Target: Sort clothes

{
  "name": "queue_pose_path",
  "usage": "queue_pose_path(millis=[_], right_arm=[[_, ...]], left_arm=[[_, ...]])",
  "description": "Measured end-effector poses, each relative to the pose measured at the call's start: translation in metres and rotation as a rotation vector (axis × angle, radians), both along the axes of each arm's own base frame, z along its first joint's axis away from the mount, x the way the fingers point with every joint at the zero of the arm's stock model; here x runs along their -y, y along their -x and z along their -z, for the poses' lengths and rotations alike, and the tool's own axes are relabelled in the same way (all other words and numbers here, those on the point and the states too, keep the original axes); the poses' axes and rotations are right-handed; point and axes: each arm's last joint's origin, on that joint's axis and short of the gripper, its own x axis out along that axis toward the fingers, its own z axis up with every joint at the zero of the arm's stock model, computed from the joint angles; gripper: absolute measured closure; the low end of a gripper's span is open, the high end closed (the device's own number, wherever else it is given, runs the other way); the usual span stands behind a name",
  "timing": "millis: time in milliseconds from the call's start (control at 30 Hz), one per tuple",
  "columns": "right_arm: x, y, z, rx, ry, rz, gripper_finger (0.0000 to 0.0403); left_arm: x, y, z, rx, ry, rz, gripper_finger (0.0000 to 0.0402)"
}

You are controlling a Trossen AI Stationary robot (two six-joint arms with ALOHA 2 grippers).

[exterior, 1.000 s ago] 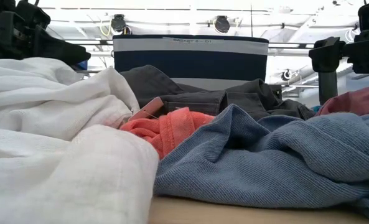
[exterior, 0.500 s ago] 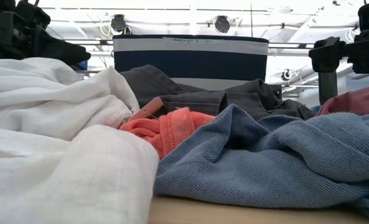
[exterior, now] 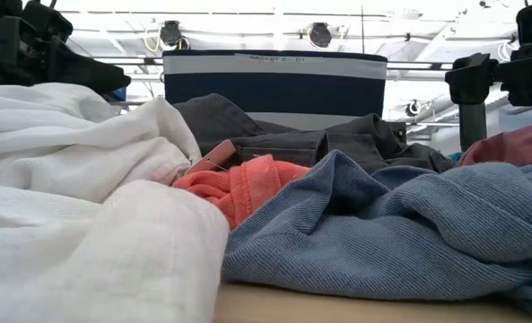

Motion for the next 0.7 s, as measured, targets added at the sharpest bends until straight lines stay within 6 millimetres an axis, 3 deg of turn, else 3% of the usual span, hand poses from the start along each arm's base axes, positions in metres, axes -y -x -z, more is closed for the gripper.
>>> queue_pose_path(millis=[200,567,700], right_arm=[[0.0,0.0,-0.0001,0.001,0.004,-0.001,0.0131],[0.0018,-0.0006,-0.0019,0.08,0.253,0.045,0.0131],[0.0018,-0.0006,-0.0019,0.076,0.234,0.045,0.0131]], left_arm=[[0.0,0.0,0.0,0.0,0.0,0.0,0.0261],[0.0,0.0,-0.0001,0.0,0.0,0.0,0.0261],[0.0,0.0,0.0,0.0,0.0,0.0,0.0261]])
